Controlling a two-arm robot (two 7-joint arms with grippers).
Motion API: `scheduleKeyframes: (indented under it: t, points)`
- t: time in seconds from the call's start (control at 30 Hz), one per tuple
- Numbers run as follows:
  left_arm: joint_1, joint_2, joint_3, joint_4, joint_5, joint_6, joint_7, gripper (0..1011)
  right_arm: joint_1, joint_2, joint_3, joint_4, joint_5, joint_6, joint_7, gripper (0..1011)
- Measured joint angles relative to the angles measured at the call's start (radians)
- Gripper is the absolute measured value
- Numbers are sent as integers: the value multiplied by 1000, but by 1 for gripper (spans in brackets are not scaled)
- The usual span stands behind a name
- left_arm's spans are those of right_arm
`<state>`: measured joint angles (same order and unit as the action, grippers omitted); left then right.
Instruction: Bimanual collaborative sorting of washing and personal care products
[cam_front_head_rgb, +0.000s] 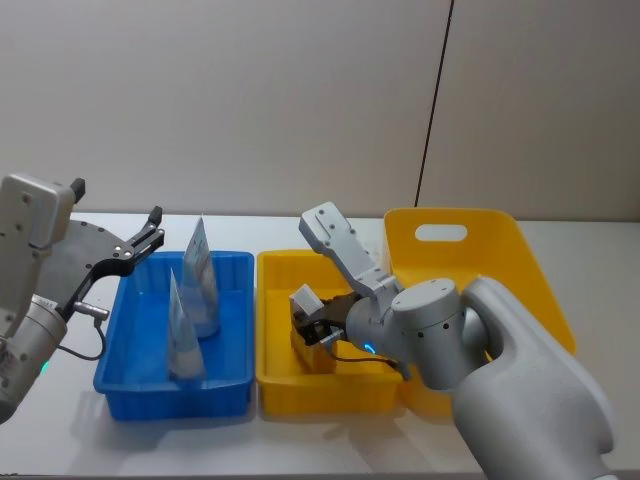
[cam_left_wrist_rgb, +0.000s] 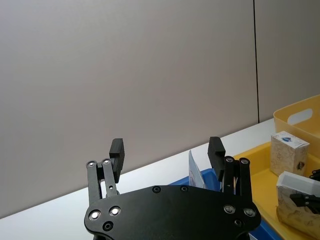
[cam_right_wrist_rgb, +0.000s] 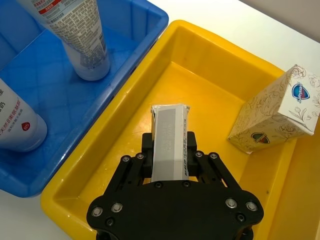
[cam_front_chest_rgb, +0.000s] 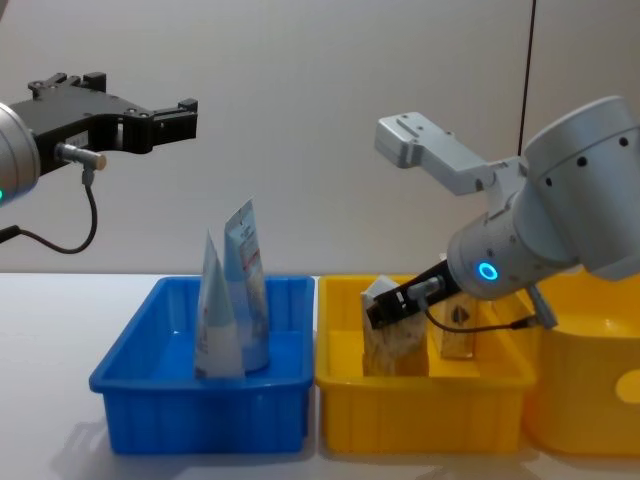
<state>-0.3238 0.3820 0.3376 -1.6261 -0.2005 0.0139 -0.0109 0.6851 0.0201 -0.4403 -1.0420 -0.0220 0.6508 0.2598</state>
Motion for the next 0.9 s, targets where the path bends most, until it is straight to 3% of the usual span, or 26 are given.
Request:
scheduleKeyframes:
  t: [0.9]
  points:
    - [0,0,0,0,0,0,0,1001,4,14,-9,-10,-31,-8,25,330]
